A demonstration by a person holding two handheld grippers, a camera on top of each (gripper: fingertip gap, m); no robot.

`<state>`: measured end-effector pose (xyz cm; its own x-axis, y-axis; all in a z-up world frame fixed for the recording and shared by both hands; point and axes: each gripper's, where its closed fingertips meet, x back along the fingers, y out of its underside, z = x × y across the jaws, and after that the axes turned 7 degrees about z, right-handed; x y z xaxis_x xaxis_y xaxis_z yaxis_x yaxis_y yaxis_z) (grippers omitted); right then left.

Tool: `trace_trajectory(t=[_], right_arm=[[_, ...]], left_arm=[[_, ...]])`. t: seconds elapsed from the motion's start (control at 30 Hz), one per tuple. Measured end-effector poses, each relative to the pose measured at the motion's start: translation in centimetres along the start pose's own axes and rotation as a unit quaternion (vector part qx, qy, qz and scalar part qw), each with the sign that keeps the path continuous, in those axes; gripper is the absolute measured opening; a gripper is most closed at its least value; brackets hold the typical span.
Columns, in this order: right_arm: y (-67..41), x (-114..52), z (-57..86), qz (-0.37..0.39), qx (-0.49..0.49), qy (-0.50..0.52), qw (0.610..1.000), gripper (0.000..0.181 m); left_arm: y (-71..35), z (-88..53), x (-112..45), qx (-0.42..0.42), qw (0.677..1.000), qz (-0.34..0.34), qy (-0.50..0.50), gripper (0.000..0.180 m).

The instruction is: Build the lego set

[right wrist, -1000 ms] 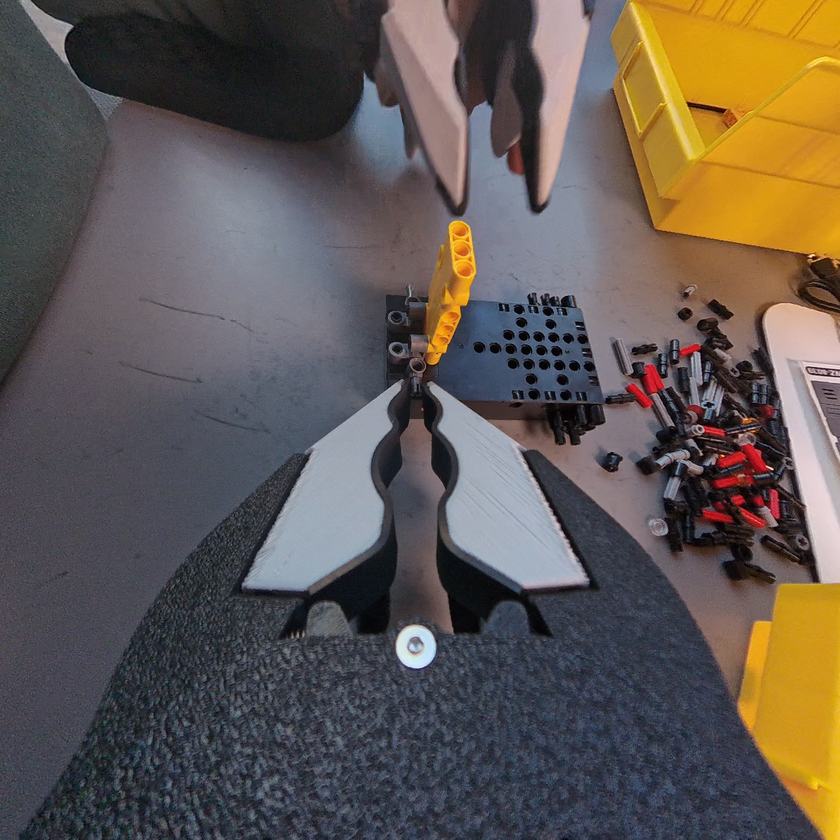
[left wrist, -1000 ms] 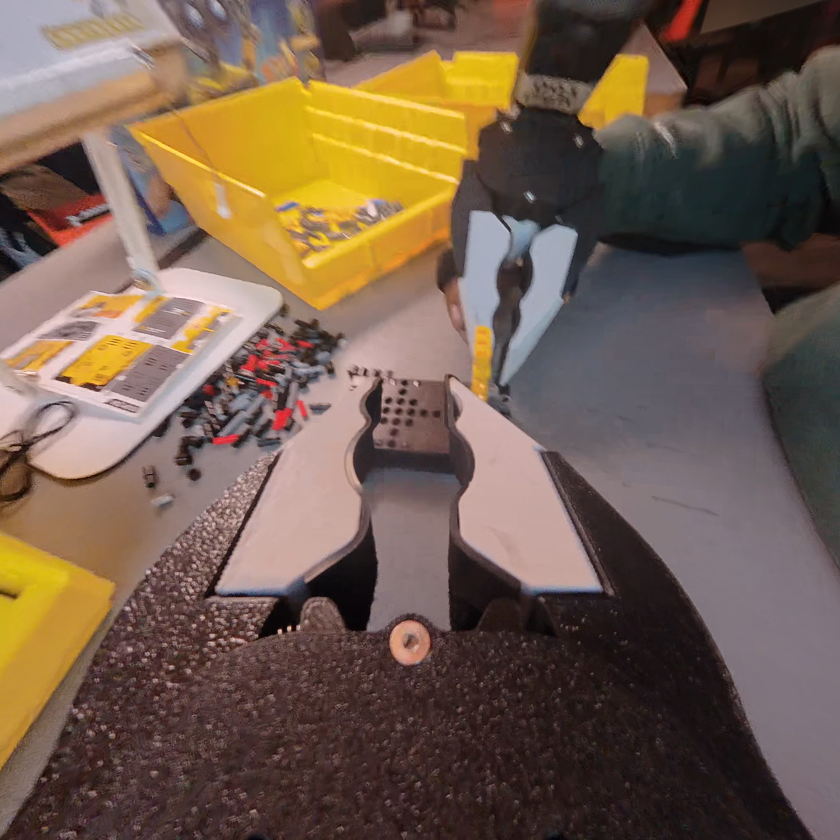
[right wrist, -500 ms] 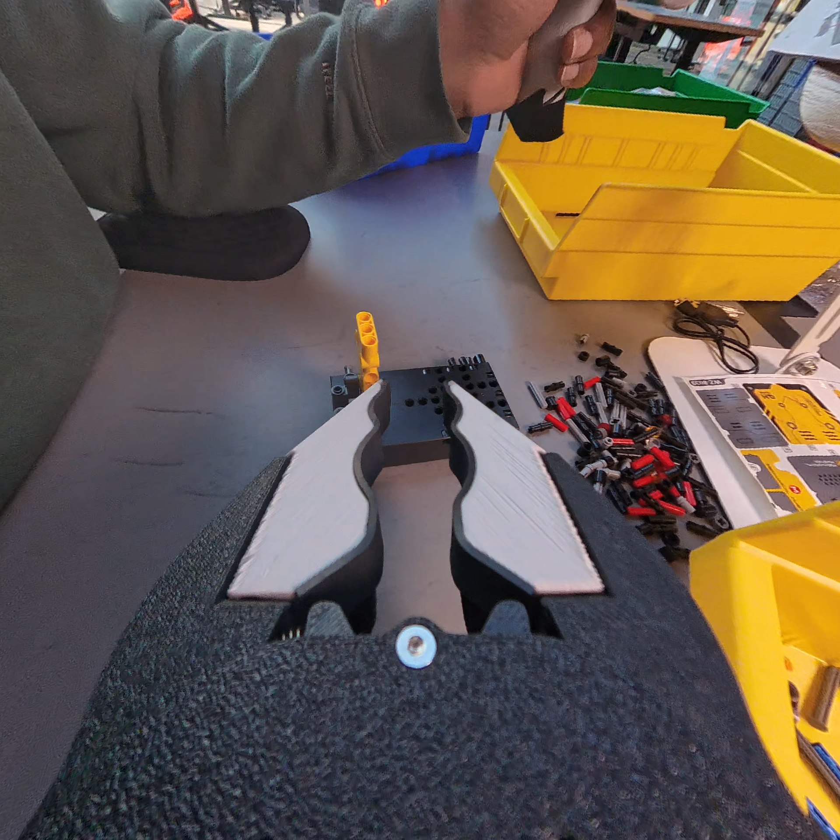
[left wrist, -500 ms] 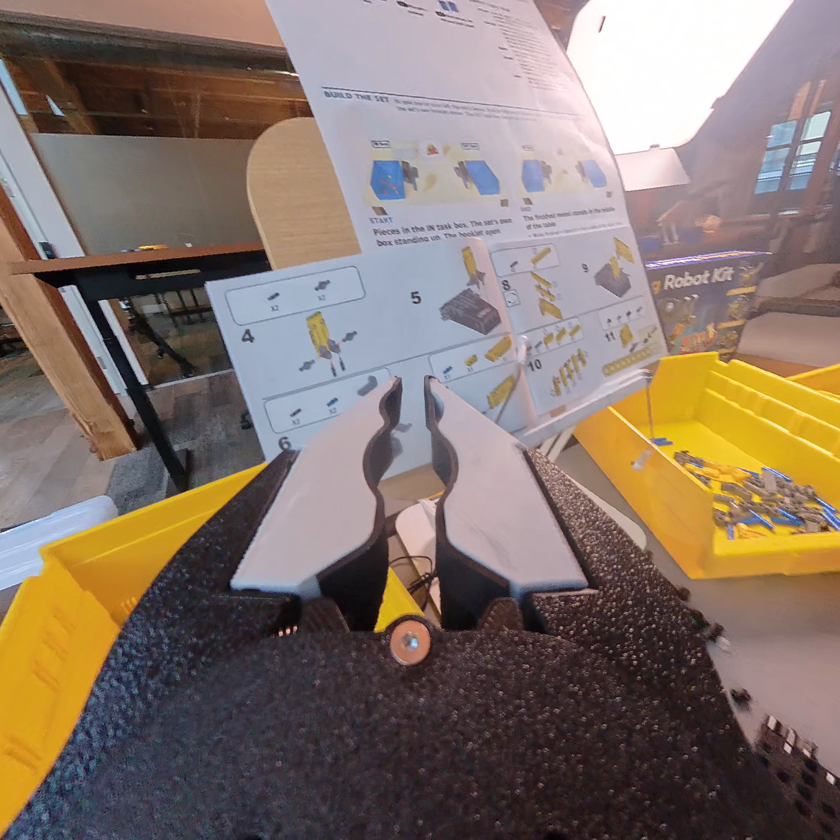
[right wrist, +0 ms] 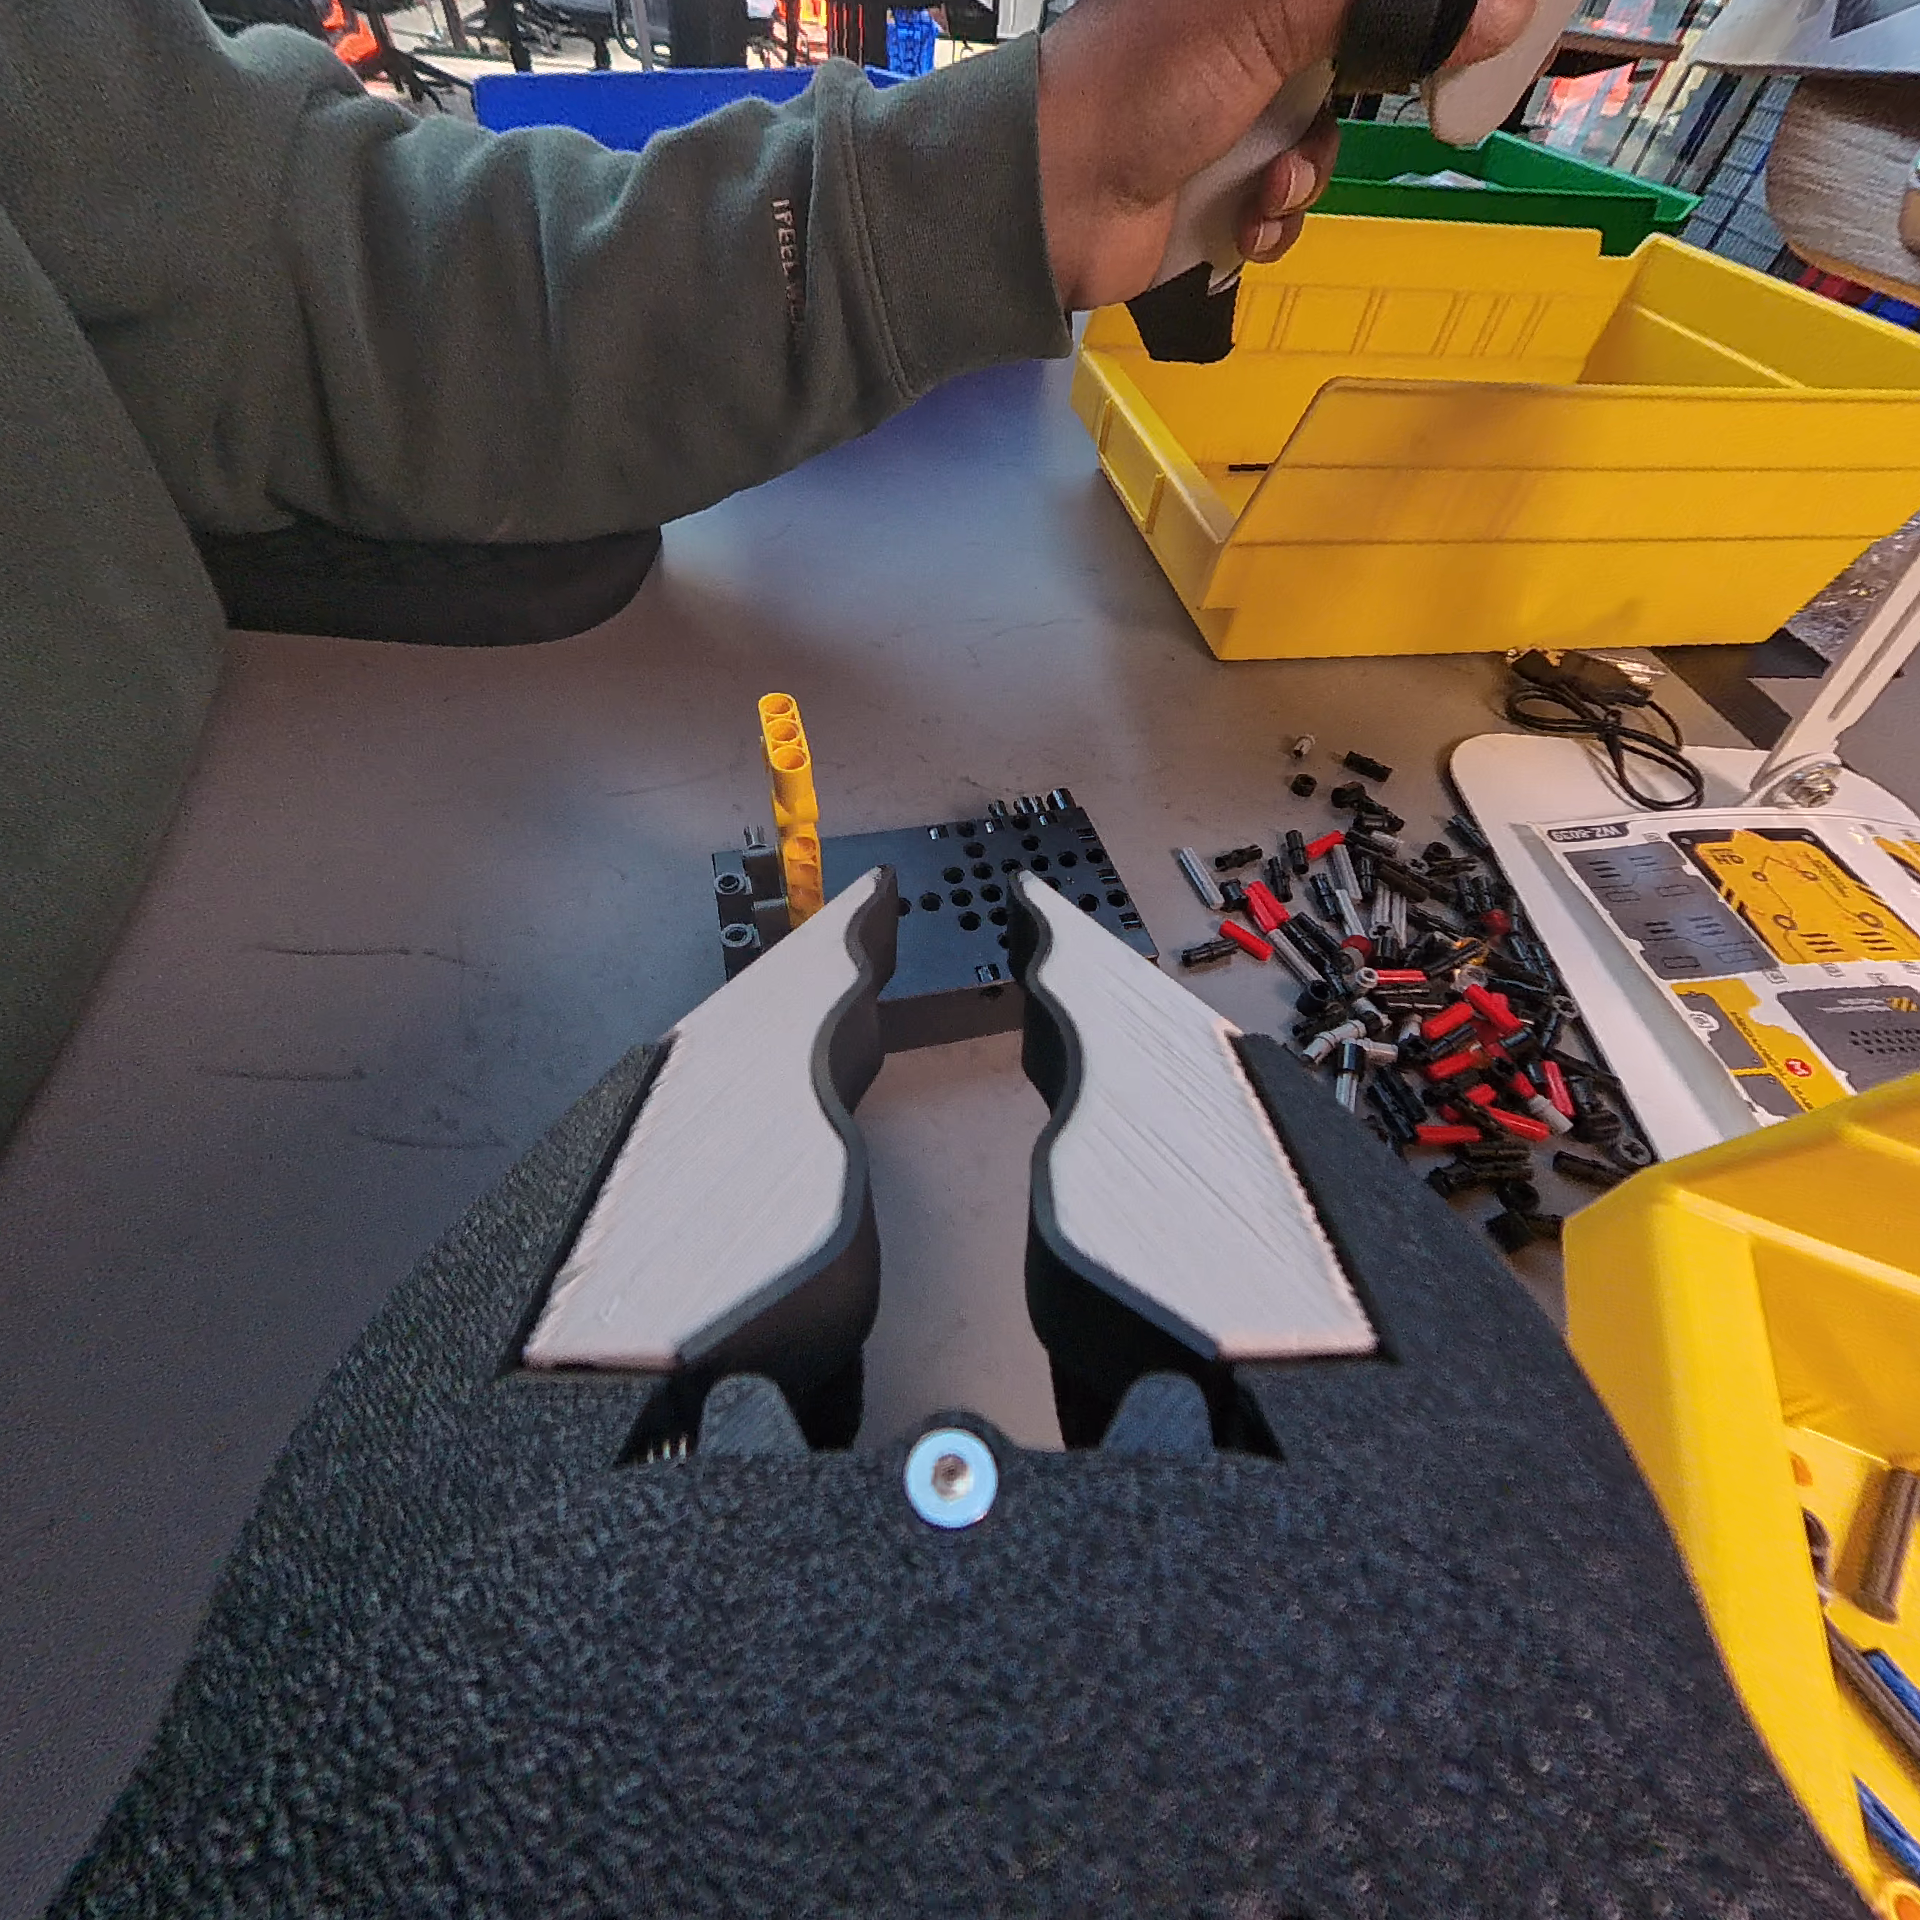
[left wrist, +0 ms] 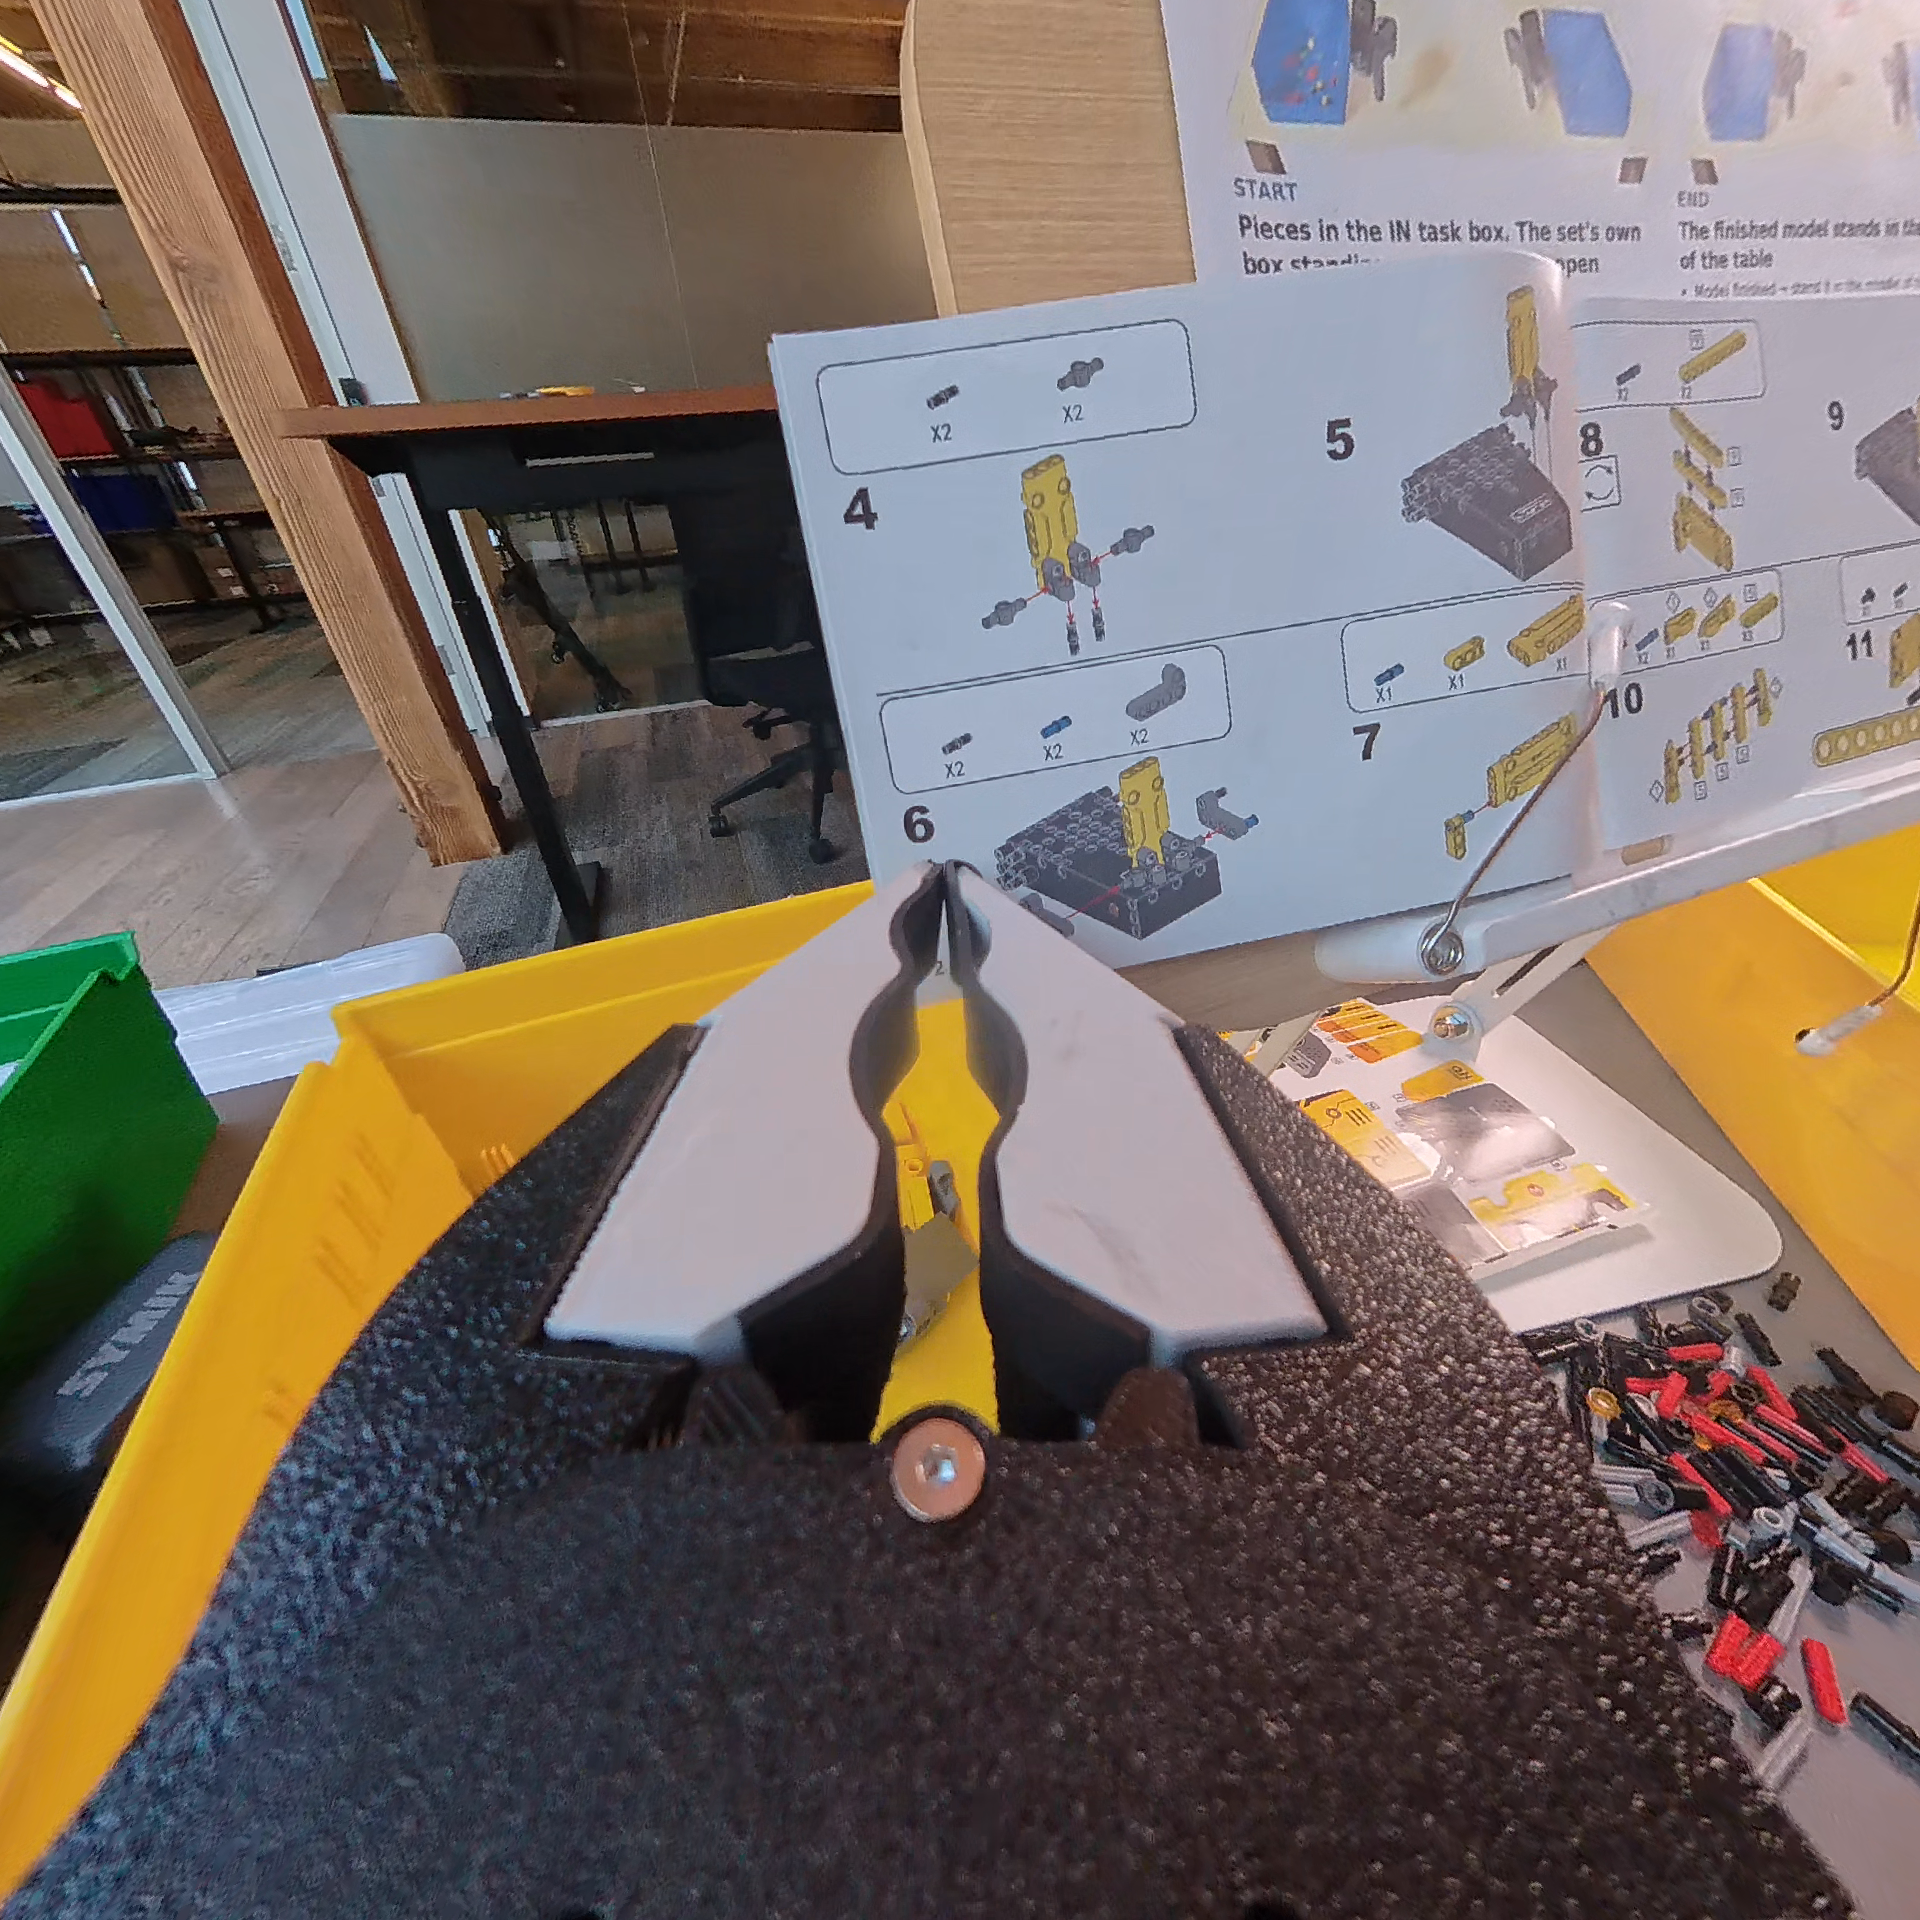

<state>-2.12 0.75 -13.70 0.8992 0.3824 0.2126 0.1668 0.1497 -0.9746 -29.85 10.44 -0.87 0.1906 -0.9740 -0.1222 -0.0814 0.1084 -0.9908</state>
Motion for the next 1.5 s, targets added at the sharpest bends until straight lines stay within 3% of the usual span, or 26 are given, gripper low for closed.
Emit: trace_trajectory(t=[0.9, 1.5], right_arm=[[0.3, -0.2, -0.2, -0.008, 0.004, -0.002, 1.0, 0.019], [0.3, -0.2, -0.3, -0.011, 0.007, -0.004, 1.0, 0.019]], left_arm=[[0.5, 1.8, -0.2, -0.03, 0.999, 0.004, 0.027, 0.0], [1.0, 1.6, -0.4, -0.006, 1.0, 0.002, 0.02, 0.0]])
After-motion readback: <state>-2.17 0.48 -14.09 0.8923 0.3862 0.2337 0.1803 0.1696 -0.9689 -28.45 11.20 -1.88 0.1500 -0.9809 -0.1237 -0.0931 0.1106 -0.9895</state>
